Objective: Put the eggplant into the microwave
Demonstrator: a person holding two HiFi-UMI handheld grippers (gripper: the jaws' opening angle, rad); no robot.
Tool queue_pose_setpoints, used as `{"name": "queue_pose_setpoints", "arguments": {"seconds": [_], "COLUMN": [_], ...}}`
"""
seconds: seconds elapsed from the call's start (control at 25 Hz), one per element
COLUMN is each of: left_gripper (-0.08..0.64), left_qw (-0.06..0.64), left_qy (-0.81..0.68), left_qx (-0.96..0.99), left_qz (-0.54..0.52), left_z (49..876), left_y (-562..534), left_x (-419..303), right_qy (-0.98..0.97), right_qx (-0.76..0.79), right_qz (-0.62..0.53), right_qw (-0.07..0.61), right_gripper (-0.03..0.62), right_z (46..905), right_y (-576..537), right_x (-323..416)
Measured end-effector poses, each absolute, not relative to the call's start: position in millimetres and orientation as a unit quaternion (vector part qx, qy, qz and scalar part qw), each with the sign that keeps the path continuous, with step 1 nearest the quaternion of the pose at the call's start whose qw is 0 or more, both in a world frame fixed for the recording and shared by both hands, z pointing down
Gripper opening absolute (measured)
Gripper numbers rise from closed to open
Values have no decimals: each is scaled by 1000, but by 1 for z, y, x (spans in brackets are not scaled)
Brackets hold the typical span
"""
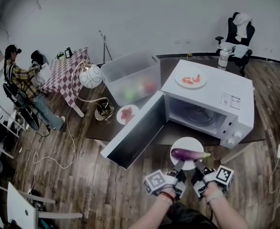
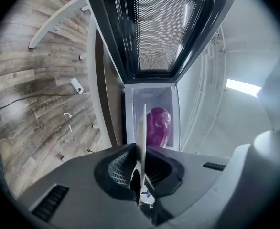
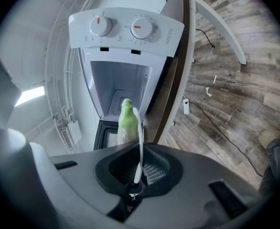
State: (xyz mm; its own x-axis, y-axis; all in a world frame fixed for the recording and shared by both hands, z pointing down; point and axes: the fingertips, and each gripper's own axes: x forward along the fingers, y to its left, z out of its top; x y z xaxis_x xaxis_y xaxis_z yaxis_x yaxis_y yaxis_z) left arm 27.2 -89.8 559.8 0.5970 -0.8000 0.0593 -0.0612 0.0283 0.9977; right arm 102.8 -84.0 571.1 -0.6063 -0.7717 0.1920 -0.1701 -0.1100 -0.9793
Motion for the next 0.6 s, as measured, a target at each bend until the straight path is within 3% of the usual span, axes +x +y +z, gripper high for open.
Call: {"name": "queue_pose_setpoints", "arguments": {"seconds": [0.6], "left_gripper": [20], "left_qw": [630], "left_qy": [-349], "left_qx": [625], "left_qz": [-302], "left_z": [566], "left_y": [-132], "left_x": [44], "right_qy": [626], "right_qx": [-376], "right_qz": [-646], "right_qw": [223], "right_gripper": [8], "right_z": [575], "right_y": [-127], "right_x": [121]}}
